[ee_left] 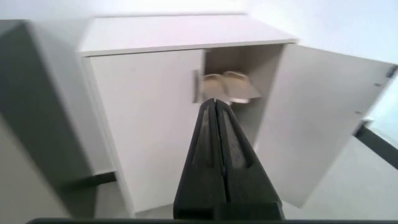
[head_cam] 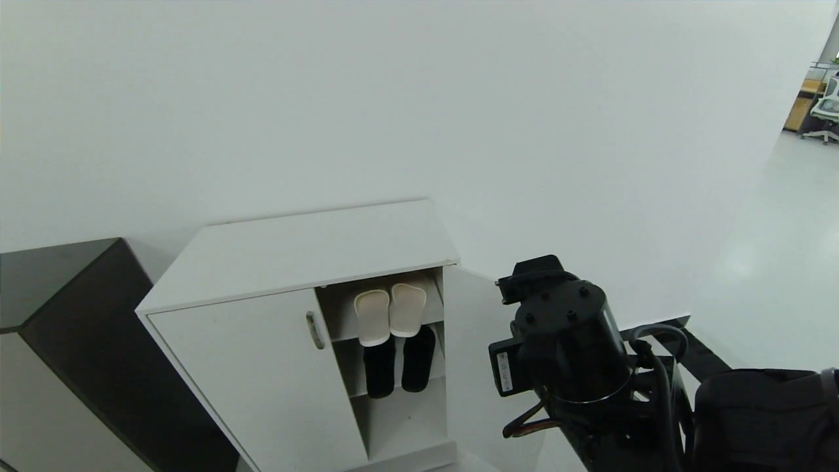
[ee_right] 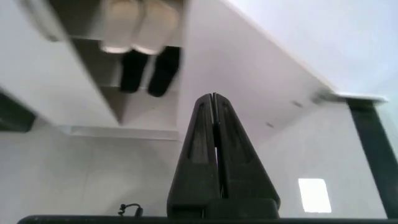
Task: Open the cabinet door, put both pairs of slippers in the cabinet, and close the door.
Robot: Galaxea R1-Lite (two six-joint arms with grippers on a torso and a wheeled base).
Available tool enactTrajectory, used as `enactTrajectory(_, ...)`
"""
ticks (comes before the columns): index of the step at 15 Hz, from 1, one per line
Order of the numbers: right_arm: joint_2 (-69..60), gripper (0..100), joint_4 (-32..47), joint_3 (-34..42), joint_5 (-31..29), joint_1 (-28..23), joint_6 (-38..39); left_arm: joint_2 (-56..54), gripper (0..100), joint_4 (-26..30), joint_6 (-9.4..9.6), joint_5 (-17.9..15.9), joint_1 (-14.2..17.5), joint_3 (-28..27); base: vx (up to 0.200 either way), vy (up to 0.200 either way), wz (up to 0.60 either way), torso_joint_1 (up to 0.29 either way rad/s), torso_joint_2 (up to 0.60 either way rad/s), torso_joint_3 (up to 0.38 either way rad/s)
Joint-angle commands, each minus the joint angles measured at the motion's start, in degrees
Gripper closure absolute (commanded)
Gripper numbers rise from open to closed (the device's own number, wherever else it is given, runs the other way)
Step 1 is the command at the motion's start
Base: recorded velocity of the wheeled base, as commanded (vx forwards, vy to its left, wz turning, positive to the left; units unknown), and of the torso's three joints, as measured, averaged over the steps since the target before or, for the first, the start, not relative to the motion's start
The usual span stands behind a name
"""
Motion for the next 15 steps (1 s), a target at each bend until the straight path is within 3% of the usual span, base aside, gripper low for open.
enactTrajectory(1, -0.14, 100, -0.04, -0.02, 0.00, -0.03, -0.05, -0.02, 100, -0.06, -0.02, 0.00, 0.02, -0.01, 0.000, 0.000, 0.00, 0.000, 0.00, 0.000)
enactTrajectory(5, -0.93, 100, -0.12, -1.07, -0.18, -3.37, -2.25, 0.06, 100, -0.06, 0.07, 0.00, 0.02, -0.01, 0.000, 0.000, 0.00, 0.000, 0.00, 0.000)
enactTrajectory(8, -1.29, 100, 0.49, -6.96, 1.67, -8.21, -3.57, 0.06, 100, -0.06, 0.16, -0.09, 0.02, -0.01, 0.000, 0.000, 0.00, 0.000, 0.00, 0.000)
enactTrajectory(11, -1.02, 100, 2.16, -11.18, 3.69, -11.90, -4.10, 0.06, 100, -0.06, 0.16, -0.09, 0.02, -0.01, -0.200, 0.000, 0.00, 0.006, 0.01, 0.002)
enactTrajectory(15, -0.76, 100, 2.07, -11.88, 13.62, -18.23, -3.74, -0.02, 100, -0.06, 0.16, 0.00, 0.02, -0.01, -0.200, 0.000, 0.00, -0.006, 0.00, -0.001)
